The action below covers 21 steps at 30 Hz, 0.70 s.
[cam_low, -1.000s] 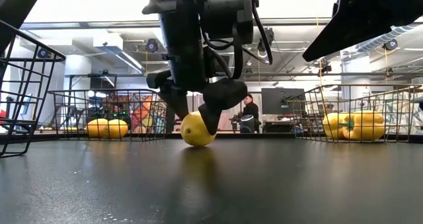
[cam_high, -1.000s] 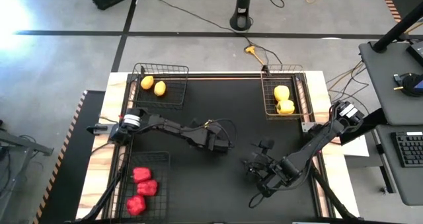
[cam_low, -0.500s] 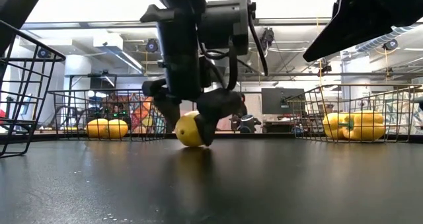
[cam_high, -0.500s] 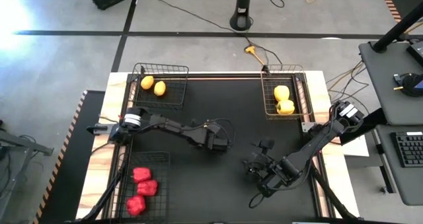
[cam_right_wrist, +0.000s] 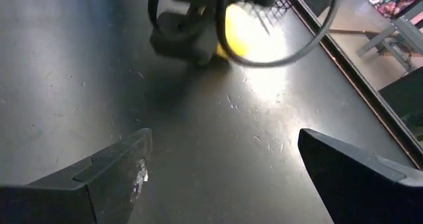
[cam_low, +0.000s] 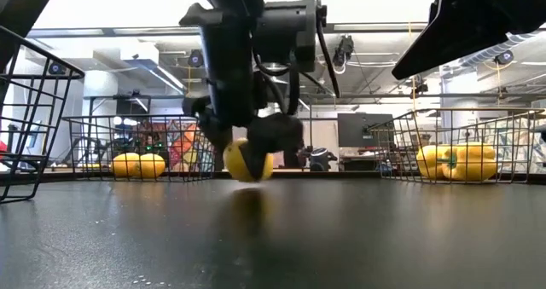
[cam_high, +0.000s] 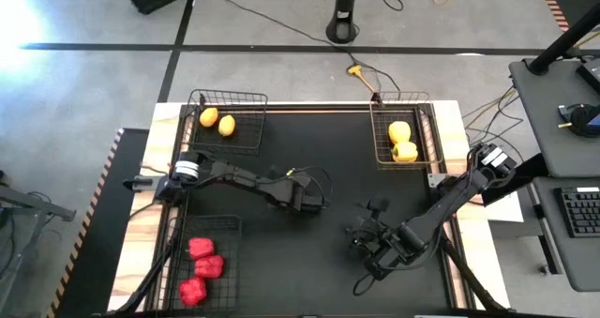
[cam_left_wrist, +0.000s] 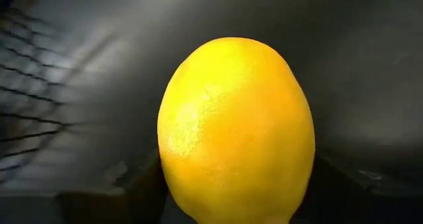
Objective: Sort produce into baskets
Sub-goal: Put the yellow lemon into the top black wire basket
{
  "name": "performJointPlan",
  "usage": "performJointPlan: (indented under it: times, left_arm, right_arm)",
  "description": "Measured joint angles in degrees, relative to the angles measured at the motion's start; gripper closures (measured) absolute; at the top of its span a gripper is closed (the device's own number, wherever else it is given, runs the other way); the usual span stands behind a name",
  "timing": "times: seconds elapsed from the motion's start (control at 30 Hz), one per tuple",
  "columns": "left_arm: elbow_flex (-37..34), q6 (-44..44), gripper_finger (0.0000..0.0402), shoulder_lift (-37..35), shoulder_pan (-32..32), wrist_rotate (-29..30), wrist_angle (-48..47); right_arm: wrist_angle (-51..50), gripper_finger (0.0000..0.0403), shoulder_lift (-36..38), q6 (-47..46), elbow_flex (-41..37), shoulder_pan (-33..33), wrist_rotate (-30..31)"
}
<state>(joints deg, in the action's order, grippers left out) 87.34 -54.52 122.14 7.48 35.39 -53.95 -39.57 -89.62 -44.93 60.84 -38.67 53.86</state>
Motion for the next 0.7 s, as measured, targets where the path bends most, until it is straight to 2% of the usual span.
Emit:
performJointPlan:
  times: [0.07, 0.3, 0.43, 0.5, 0.6, 0.7]
  left_arm:
    - [1.0, 0.0, 0.0151, -1.1, -0.1, 1.6, -4.0]
    - [6.4, -0.1, 0.0151, -10.9, -1.6, 11.4, -18.9]
    - [6.6, -0.3, 0.0151, -19.5, -7.0, 15.0, -25.5]
    - [5.2, -0.6, 0.015, -23.4, -12.0, 14.1, -27.0]
    - [1.7, 0.6, 0.0148, -28.0, -21.8, 7.2, -26.2]
    - [-3.2, 5.8, 0.0147, -30.3, -31.3, 0.3, -23.2]
  right_arm:
    - [0.0, 0.003, 0.0, 0.0, 0.0, -0.1, -0.3]
    - [-0.2, 0.003, 0.0, 0.1, 0.0, -0.1, -0.4]
    - [0.0, 0.003, 0.0, -0.1, 0.0, -0.1, -0.8]
    - [0.0, 0.003, 0.0, -0.5, 0.0, -0.1, -1.4]
    - [0.0, 0.003, 0.0, -0.7, 0.0, -0.1, -1.6]
    - [0.0, 0.003, 0.0, -0.7, -0.1, -0.1, -1.6]
